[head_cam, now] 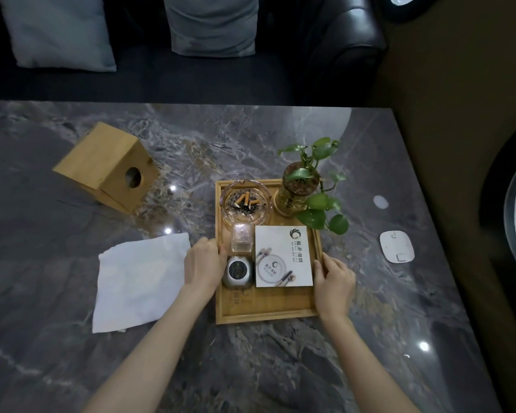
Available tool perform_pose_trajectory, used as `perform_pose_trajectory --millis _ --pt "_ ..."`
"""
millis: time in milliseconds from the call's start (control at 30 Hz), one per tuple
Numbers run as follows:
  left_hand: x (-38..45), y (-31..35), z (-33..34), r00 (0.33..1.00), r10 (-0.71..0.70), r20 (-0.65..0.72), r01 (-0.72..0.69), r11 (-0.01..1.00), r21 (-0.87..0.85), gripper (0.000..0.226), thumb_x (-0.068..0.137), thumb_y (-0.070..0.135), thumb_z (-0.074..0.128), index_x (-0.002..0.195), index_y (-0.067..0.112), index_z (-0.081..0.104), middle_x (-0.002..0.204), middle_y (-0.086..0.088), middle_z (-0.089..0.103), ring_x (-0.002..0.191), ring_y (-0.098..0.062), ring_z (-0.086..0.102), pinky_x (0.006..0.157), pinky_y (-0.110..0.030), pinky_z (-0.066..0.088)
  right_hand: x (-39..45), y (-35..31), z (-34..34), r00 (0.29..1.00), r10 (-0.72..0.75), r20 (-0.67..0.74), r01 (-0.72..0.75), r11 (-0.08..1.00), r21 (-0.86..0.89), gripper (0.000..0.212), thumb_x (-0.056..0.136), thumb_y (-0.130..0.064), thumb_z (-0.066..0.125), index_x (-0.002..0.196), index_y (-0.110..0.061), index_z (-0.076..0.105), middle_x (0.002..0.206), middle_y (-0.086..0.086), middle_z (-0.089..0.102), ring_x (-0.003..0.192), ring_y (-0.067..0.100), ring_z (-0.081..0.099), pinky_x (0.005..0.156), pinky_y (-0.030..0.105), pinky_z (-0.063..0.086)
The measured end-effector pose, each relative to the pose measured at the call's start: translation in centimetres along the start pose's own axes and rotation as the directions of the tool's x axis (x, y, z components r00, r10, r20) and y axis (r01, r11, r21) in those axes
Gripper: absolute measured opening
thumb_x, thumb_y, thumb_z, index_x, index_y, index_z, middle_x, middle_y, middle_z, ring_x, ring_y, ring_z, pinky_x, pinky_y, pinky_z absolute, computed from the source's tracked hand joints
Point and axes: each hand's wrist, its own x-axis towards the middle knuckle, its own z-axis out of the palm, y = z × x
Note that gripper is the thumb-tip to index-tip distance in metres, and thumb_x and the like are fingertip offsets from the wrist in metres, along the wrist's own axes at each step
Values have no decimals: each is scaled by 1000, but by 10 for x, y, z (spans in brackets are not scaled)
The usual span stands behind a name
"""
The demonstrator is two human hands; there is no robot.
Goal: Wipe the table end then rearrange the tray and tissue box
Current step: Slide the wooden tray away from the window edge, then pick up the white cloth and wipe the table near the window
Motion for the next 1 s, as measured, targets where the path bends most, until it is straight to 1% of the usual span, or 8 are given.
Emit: perform_pose_trajectory --millis 100,233,367,500,633,767,867,1000 --pt "-1 0 -5 999 -23 36 24 999 -28 29 92 24 47 82 -1 60 91 -19 60 81 -33 56 63 -32 33 9 -1 -9 993 -12 116 22 997 -79 23 88 -17 55 103 -4 67 104 18 69 97 35 60 84 39 46" --pt "-2 -9 -11 993 -25 113 37 994 -106 33 90 33 48 80 3 58 89 -17 62 81 -32 57 66 -37 43 24 -12 -30 958 -31 285 81 983 -167 23 88 -17 48 92 -1 65 95 22 68 91 39 60 74 41 49" --pt "-11 -18 -25 987 -51 154 75 986 -150 33 88 38 47 85 9 62 87 -13 67 81 -30 61 70 -40 51 21 -33 -50 960 -96 263 151 969 -197 26 88 -18 45 77 1 59 88 25 66 82 41 61 65 41 47" --pt "-22 -30 -45 988 -74 137 96 982 -165 27 88 29 49 96 11 67 94 -11 69 85 -26 60 68 -31 45 0 -75 -64 936 -296 189 325 934 -147 29 90 -22 46 79 -3 63 79 19 68 77 39 61 58 37 41" --pt "-34 -53 -71 995 -91 42 98 968 -229 25 87 25 49 89 9 68 89 -11 70 84 -27 60 70 -36 49 -21 -124 -57 827 -542 145 539 840 68 23 91 -22 51 83 -7 67 72 13 71 67 31 63 56 36 46" --pt "-45 -86 -79 986 -162 -44 145 953 -265 25 85 22 49 76 5 64 81 -13 68 81 -31 60 72 -42 47 -36 -163 -24 660 -704 262 654 710 261 24 92 -22 49 88 -6 66 80 12 68 77 28 60 67 40 47" --pt "-53 -107 -74 968 -235 -93 202 940 -275 26 85 16 53 106 4 63 115 -17 61 110 -32 53 93 -39 40 -43 -181 7 567 -734 374 657 677 333 25 94 -19 46 100 -4 65 96 14 69 92 28 60 79 45 47" --pt "-71 -127 -65 933 -352 -77 321 908 -268 54 87 20 54 134 3 35 145 -18 31 131 -34 29 107 -41 25 -48 -190 45 522 -697 492 673 691 264 33 94 -18 42 126 -11 51 126 10 60 120 26 48 94 42 44"
